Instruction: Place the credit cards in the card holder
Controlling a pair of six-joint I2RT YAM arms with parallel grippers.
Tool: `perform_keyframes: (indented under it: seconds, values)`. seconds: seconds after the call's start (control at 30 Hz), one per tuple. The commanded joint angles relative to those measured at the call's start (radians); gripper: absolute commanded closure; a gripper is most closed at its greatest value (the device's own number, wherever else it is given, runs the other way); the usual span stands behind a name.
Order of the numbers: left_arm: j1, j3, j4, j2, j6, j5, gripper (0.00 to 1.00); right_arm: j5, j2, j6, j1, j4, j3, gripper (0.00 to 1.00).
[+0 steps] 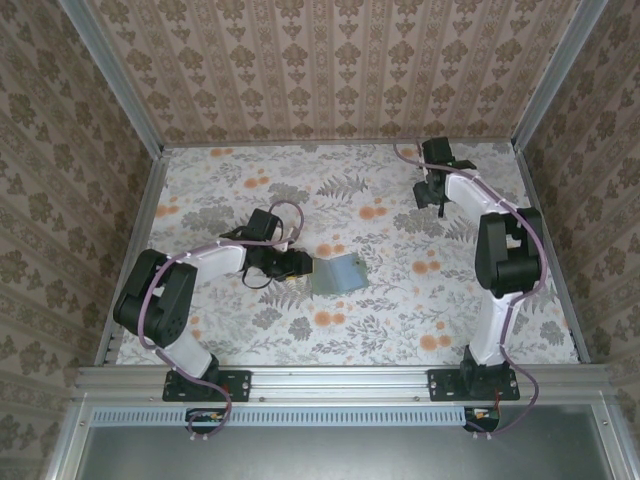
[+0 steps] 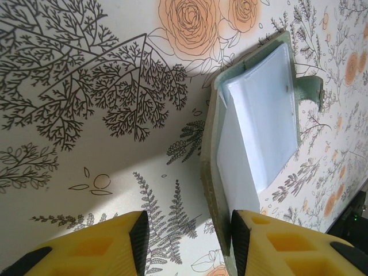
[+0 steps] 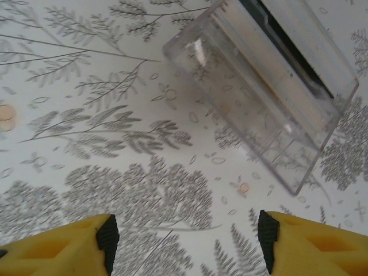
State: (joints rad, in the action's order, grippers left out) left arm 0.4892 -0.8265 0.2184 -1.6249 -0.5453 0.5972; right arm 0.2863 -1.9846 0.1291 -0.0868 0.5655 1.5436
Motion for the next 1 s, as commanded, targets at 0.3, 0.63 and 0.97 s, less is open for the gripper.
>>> perform_keyframes:
  seconds: [0.3, 0.63, 0.97]
  values:
    - [-0.002, 0.031, 0.029, 0.07, -0.018, -0.031, 0.56, 0.029, -0.172, 0.116, 0.041, 0.088, 0.205, 0.35]
    - [-0.003, 0.023, 0.044, 0.077, -0.017, -0.037, 0.57, -0.043, -0.192, 0.049, 0.038, 0.11, 0.211, 0.7]
    - [-0.002, -0.013, 0.063, 0.05, 0.006, -0.017, 0.57, -0.132, -0.143, -0.187, -0.019, 0.133, 0.231, 0.86]
